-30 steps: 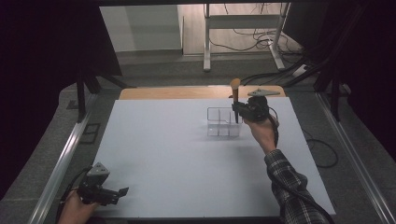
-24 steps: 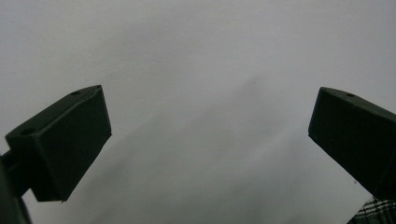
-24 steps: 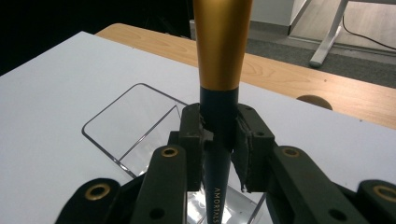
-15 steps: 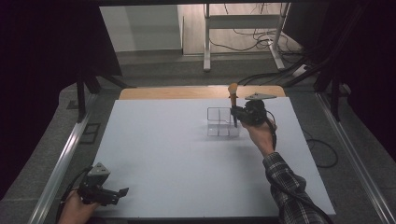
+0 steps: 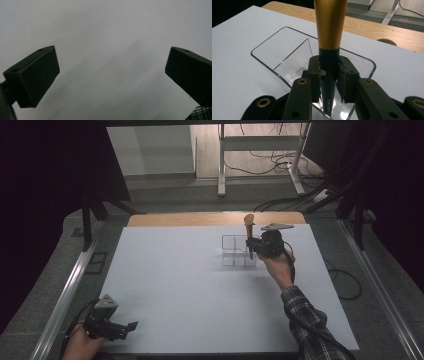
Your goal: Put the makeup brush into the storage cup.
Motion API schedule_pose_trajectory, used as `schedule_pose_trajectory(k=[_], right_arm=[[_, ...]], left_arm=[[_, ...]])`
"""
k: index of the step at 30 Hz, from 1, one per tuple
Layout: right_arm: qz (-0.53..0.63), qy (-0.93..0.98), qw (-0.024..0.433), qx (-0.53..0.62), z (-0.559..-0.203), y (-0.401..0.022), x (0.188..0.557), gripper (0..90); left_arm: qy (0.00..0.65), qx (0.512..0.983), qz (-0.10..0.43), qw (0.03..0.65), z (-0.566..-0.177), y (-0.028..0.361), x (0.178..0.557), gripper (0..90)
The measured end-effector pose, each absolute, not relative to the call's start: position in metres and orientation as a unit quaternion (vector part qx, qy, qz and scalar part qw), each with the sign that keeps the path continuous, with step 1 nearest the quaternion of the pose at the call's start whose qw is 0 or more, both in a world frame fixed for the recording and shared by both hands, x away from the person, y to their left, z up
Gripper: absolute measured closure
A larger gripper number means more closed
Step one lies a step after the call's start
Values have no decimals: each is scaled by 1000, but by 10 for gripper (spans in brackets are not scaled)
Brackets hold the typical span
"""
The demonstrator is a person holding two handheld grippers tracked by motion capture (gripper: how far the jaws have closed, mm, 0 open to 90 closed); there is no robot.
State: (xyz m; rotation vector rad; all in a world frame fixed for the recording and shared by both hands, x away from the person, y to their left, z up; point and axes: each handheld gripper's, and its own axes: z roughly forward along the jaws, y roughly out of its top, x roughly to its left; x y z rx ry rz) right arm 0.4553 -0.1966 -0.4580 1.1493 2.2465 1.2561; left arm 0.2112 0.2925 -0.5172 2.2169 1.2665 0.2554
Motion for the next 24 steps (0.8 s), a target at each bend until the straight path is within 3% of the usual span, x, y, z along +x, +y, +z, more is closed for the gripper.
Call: schedule_pose_trajectory(k=[4,10,24], right_arm=[[440,785,156,408,-459,-196,455,626],[445,784,149,405,-454,-197,452,555],[437,793,157,395,-445,-194,446,295]], left_arm=[[473,829,96,284,-517,292,211,0],[473,829,95,283,-517,292,211,0],[473,828,97,283,-517,292,211,0]])
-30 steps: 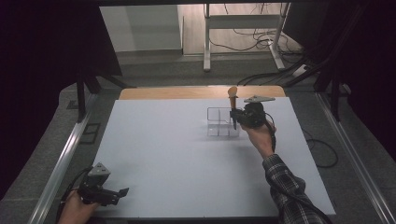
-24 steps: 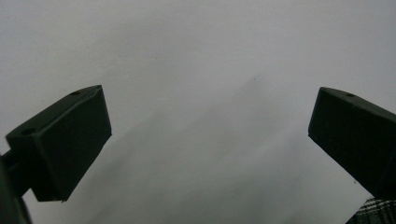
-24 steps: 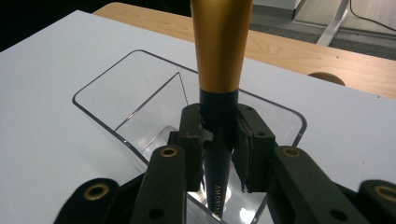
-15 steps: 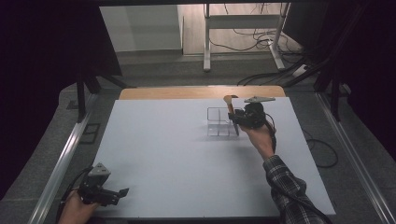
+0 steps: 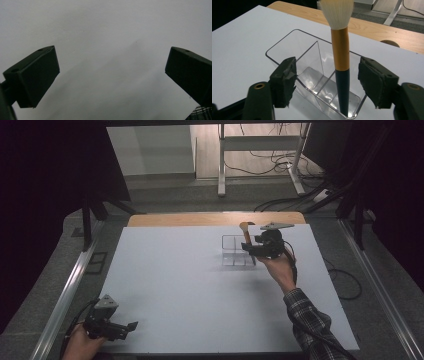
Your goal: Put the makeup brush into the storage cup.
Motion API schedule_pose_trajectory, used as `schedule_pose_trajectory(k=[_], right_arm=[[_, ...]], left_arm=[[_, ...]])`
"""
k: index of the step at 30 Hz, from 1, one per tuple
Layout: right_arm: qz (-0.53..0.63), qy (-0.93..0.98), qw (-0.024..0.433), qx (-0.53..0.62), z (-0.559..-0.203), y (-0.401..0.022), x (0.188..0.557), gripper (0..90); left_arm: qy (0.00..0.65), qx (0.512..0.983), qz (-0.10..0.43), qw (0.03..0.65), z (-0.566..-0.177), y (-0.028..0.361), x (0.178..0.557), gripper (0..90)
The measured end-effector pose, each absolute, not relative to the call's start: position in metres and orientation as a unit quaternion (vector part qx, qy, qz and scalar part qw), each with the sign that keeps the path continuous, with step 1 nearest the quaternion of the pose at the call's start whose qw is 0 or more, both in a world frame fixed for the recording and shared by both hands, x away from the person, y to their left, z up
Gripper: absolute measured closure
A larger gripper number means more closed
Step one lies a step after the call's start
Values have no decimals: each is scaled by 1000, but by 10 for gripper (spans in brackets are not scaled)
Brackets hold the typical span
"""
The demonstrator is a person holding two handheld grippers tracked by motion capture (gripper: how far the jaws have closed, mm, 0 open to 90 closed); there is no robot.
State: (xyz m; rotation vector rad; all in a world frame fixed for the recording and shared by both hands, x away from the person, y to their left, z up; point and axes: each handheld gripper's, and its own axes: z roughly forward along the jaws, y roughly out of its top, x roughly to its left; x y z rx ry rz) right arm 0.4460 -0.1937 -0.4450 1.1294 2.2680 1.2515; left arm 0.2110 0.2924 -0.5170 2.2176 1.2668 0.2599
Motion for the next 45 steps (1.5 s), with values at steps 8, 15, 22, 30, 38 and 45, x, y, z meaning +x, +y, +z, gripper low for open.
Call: schedule_pose_trajectory(k=[8,15,22,30,38,45], right_arm=[[428,798,153,396,-443,-193,443,186],[412,813,153,382,-445,-189,440,86],[417,811,143,385,-441,-191,437,45],[409,819,137,379,-441,-194,432,21],[408,822,134,373,-440,-195,425,15],[407,825,126,371,-441,-197,420,3]], left_arm=[[473,829,97,284,-517,292,211,0],[474,827,98,285,-516,293,210,0],[475,826,97,286,-517,294,210,0],[474,827,99,285,-516,294,209,0],[473,827,99,286,-516,294,209,0],[472,828,99,286,-516,294,209,0]])
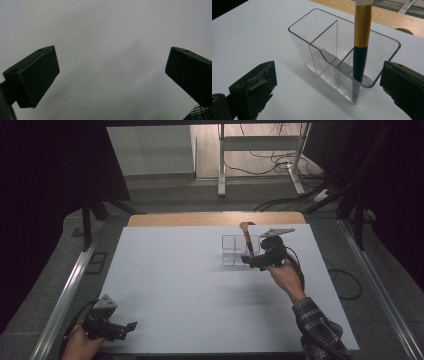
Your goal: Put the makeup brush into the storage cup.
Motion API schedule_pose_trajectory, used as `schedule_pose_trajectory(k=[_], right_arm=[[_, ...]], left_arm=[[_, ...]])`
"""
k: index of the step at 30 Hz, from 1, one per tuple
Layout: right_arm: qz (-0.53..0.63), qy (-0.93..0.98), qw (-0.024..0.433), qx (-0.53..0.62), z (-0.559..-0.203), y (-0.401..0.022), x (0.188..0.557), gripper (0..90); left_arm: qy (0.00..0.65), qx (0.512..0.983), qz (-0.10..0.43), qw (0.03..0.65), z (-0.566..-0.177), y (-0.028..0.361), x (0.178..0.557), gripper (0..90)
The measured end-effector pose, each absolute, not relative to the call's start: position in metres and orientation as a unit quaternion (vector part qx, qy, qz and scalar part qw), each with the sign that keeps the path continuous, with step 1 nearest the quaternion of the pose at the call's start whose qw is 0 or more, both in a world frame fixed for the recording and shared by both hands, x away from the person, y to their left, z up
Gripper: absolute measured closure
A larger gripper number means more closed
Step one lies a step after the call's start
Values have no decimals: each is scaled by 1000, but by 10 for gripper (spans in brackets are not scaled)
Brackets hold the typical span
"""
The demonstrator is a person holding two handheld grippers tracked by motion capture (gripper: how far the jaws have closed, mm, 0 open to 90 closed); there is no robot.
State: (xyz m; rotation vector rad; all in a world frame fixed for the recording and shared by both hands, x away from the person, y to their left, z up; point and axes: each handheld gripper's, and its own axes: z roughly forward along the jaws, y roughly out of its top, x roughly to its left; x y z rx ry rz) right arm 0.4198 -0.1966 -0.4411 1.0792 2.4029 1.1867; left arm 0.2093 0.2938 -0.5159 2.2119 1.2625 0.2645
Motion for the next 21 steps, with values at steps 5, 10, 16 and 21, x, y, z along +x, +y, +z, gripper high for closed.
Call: schedule_pose_trajectory(k=[5,10,16,21], right_arm=[[403,829,123,367,-442,-197,417,0],[400,831,121,367,-443,-199,413,0],[400,831,119,369,-445,-203,408,0],[400,830,122,369,-447,-205,402,0]], left_arm=[[472,827,99,288,-516,294,209,0],[473,827,99,289,-515,294,209,0],[474,824,98,294,-515,295,209,0],[473,824,98,297,-515,295,209,0]])
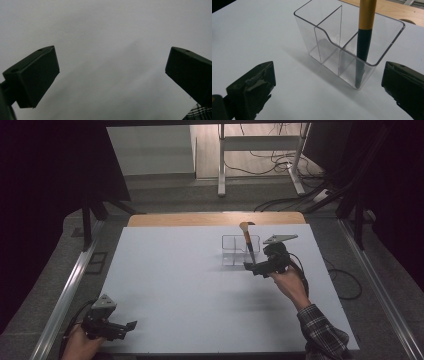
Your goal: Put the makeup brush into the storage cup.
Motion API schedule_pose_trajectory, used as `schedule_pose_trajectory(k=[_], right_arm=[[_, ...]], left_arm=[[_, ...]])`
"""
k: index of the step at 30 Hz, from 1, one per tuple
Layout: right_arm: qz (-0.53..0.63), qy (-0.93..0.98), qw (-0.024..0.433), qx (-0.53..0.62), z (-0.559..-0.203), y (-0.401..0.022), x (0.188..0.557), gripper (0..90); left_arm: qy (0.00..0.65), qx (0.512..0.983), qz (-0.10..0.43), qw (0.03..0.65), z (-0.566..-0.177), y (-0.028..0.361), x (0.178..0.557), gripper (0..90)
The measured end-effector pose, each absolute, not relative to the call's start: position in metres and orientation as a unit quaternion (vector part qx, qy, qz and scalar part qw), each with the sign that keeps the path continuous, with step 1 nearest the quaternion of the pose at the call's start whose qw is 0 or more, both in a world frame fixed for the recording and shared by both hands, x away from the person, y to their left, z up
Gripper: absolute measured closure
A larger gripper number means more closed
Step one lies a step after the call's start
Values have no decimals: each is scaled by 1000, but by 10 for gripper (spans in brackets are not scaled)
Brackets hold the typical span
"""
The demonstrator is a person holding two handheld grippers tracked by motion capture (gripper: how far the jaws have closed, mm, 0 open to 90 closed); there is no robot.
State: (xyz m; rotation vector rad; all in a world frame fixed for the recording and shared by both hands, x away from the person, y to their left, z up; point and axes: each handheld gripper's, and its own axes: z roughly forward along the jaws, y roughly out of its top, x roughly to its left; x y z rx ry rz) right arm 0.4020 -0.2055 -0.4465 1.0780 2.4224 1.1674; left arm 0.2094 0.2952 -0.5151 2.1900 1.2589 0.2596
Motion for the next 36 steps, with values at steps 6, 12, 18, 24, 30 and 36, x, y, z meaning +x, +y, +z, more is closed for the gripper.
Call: schedule_pose_trajectory(k=[6,12,18,24,30,36], right_arm=[[407,825,118,374,-447,-209,396,0],[404,828,122,369,-447,-212,389,0],[397,831,123,370,-449,-214,384,0],[394,834,123,366,-451,-216,379,0],[395,835,120,364,-452,-219,373,0],[389,839,117,363,-455,-222,368,0]], left_arm=[[474,823,97,297,-515,295,209,0],[474,824,98,296,-515,295,209,0],[473,824,97,296,-515,295,209,0],[473,824,97,297,-515,295,209,0],[474,823,97,297,-515,295,209,0],[473,824,97,297,-515,295,209,0]])
